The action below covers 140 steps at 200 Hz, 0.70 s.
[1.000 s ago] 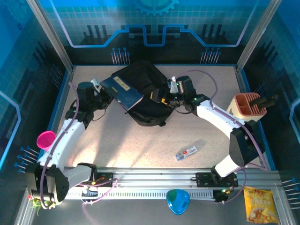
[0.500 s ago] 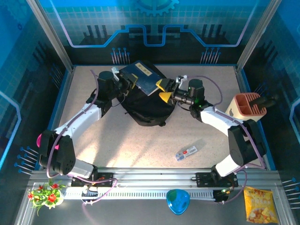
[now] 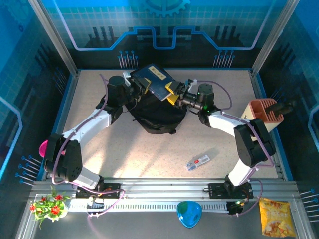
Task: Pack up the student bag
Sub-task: Pass the book.
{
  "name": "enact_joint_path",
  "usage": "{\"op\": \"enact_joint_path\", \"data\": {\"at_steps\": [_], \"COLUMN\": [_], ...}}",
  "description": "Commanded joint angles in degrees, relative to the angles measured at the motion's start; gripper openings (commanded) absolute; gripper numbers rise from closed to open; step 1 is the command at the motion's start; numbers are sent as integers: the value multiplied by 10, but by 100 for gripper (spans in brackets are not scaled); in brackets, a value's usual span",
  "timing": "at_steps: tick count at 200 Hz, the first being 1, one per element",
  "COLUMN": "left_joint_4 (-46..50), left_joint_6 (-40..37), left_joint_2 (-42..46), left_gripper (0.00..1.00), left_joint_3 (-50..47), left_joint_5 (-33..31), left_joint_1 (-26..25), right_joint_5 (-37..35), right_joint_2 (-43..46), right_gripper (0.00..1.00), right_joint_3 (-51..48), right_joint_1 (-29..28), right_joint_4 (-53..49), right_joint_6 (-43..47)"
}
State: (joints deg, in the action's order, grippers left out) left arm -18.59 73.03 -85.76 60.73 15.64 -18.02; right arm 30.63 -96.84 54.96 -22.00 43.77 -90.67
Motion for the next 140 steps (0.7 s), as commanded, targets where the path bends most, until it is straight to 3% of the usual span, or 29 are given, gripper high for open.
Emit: {"op": "enact_joint_path", "data": {"at_steps": [1,57,77,109,140], "left_joint_4": [-39,-28,17,116,215], "left_joint_6": [2,-31,-75,-191,-288], "left_joint_2": [-2,-4,4,6,-20], "left_gripper": [0,1,19,55,68], "left_joint_3": [18,20,19,23,45], "left_joint_5": [16,16,2,-17,-34], "left_joint_1": [-5,-5,-5,-7,-28], "right_joint_5": [-8,-17,-24,-35,-47], "right_joint_2": [-6,3,12,51,114], "right_gripper": [62,26,14,7,6], "right_joint_3": [16,5,-1,-26,-66], "right_joint_1": [-1,-2,-1,15,54], "right_joint_4": [45,45,28,-34,-129], "right_joint_6": [-11,-5,15,78,159]}}
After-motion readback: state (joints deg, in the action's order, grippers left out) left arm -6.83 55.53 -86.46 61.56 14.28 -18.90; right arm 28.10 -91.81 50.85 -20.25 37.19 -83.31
